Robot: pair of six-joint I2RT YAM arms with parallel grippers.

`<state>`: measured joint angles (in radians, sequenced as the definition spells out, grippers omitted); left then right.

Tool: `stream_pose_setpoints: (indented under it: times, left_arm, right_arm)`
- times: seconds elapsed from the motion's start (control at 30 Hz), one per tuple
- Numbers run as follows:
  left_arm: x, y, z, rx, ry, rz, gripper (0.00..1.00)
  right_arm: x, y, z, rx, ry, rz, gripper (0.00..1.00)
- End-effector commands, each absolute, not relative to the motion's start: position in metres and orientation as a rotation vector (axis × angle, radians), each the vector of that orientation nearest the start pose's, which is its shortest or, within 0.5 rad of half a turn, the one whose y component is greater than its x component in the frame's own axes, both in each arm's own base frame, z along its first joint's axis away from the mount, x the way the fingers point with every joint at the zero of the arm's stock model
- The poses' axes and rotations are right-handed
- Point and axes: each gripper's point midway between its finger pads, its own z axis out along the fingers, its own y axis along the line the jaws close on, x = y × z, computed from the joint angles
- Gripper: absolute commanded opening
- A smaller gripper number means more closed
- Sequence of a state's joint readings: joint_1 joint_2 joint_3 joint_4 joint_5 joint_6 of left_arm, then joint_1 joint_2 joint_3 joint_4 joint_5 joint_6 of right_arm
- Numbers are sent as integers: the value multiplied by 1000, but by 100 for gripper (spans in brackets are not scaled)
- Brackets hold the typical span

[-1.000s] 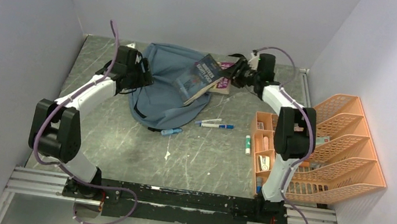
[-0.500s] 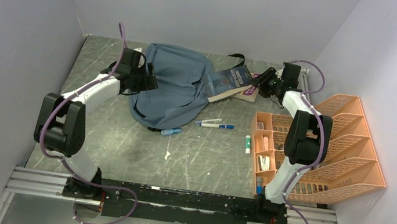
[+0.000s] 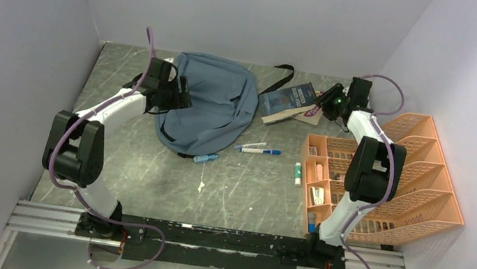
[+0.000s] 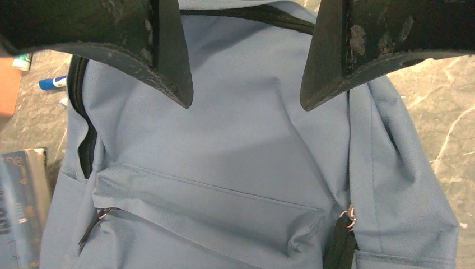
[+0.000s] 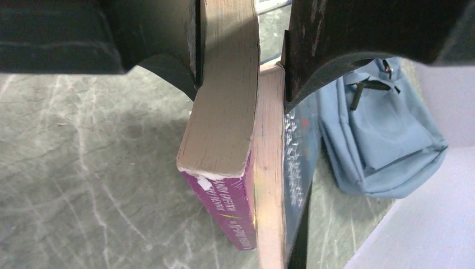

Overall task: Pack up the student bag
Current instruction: Place the book at the center of the board.

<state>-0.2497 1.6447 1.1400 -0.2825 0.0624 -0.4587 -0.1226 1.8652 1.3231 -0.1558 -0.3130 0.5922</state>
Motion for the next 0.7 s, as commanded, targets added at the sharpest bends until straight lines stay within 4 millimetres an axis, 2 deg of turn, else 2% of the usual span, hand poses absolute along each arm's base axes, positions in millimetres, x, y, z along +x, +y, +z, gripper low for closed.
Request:
stream_pose_setpoints:
  times: [0.0,0.17,0.2,0.27,0.33,0.43,0.53,0.6,0.67]
  left_arm:
    - [417,-149,117,-159,2377,-450,75]
    - [415,-145,118,-182,2374,-427,75]
    - [415,-144,117,-187,2375,-425,75]
    - [414,-143,116,-206,2378,-418,75]
    - [414,-137,114,-257,2384,-386,76]
    - [407,-122,108,-383,2395,-370,76]
    - [405,-90,108,-548,2332,-364,77]
    - [401,-73,105,-626,2312,-376,76]
    - [395,-66,101,-657,2321,-356,76]
  right_arm:
    - [510,-12,127,637,2162,465,9]
    - [508,-22,126,659,2163,393,15]
    - [509,-22,128,650,2160,393,21]
    - [510,-19,132,627,2164,408,50]
    - [512,-18,135,609,2172,409,67]
    - [513,-20,149,597,2144,379,83]
    - [514,-18,169,553,2124,315,89]
    - [516,-4,184,481,2126,259,90]
    - [520,36,204,333,2124,190,90]
